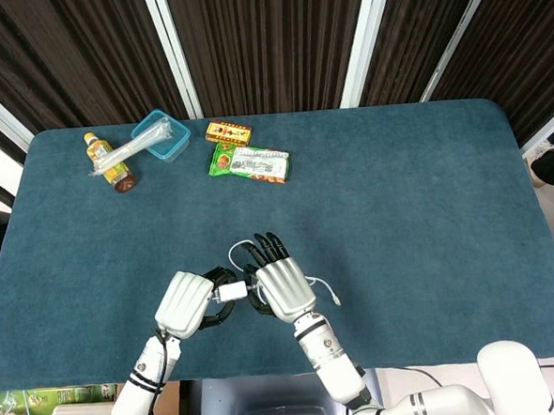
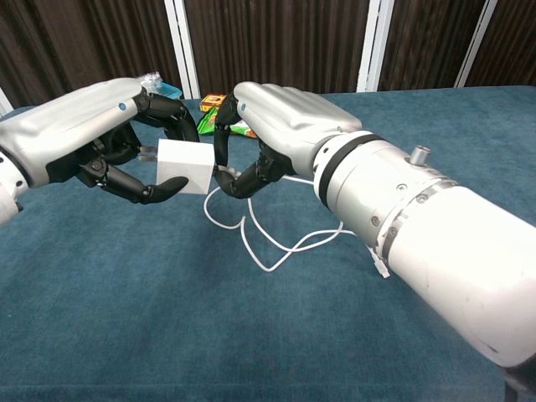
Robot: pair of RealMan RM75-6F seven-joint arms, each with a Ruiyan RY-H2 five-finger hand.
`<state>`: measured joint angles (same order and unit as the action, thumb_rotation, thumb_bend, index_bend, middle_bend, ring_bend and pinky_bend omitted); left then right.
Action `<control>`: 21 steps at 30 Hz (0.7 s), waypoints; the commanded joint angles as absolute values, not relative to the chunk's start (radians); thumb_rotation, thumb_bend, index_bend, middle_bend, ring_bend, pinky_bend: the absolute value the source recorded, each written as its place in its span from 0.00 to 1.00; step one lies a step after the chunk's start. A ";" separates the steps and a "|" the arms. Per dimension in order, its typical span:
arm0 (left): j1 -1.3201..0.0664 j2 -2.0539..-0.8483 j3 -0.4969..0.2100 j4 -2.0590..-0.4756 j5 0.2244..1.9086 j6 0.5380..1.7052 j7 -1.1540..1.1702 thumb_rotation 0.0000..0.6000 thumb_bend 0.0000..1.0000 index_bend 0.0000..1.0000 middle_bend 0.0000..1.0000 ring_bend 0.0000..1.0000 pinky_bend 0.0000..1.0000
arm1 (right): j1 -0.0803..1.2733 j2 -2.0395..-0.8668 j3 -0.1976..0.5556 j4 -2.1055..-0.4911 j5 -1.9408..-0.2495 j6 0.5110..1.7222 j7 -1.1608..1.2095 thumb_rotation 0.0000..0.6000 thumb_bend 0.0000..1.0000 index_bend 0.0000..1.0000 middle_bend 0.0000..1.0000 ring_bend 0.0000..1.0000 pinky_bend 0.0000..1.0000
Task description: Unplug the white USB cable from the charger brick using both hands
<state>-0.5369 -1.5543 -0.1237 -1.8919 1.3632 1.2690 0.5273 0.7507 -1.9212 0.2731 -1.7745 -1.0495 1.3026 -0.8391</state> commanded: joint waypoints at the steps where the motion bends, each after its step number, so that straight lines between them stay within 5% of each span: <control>1: -0.537 -1.552 -0.123 -1.894 1.363 1.268 0.527 1.00 0.67 0.73 0.79 1.00 1.00 | 0.753 -1.921 0.274 -1.772 -1.053 1.305 -0.839 1.00 0.74 0.86 0.24 0.01 0.00; 21: -0.560 -1.511 -0.185 -1.839 1.296 1.232 0.465 1.00 0.66 0.73 0.79 1.00 1.00 | 0.724 -1.800 0.271 -1.791 -1.002 1.306 -0.854 1.00 0.73 0.86 0.24 0.02 0.00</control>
